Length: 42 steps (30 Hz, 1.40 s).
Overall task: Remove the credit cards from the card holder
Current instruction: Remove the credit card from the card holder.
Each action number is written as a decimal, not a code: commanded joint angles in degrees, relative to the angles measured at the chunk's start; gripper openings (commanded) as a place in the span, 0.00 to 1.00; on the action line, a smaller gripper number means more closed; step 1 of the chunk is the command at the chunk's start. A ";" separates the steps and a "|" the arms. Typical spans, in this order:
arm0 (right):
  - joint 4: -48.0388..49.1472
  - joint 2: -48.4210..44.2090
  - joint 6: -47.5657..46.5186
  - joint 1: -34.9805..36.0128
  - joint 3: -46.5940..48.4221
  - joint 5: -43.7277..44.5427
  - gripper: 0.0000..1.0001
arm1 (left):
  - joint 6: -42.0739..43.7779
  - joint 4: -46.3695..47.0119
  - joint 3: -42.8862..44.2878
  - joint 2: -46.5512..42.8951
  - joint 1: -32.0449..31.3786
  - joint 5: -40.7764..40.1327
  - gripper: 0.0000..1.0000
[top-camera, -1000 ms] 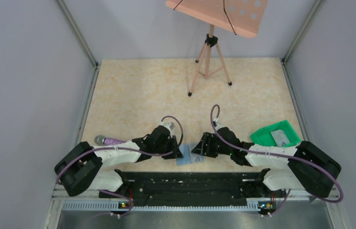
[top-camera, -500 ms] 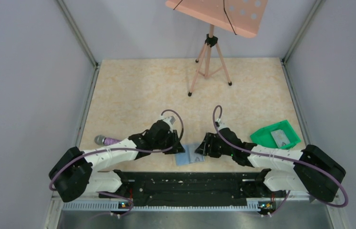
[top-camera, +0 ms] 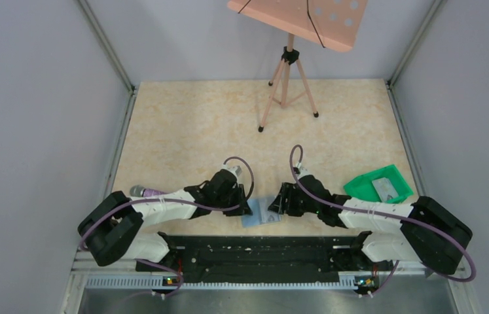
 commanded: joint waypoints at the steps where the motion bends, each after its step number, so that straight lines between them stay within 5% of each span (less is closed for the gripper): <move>1: -0.43 2.30 -1.88 -0.30 2.88 0.36 0.51 | 0.55 1.88 -1.36 0.43 -0.24 -1.38 0.27; 31: 7.33 0.91 1.97 -0.32 1.15 -4.21 0.51 | 0.27 1.73 -2.62 -1.98 -0.24 -2.10 0.27; 42: 8.09 0.53 2.42 -0.30 0.49 -4.98 0.35 | 0.01 0.54 -2.17 -4.23 -0.24 -2.31 0.27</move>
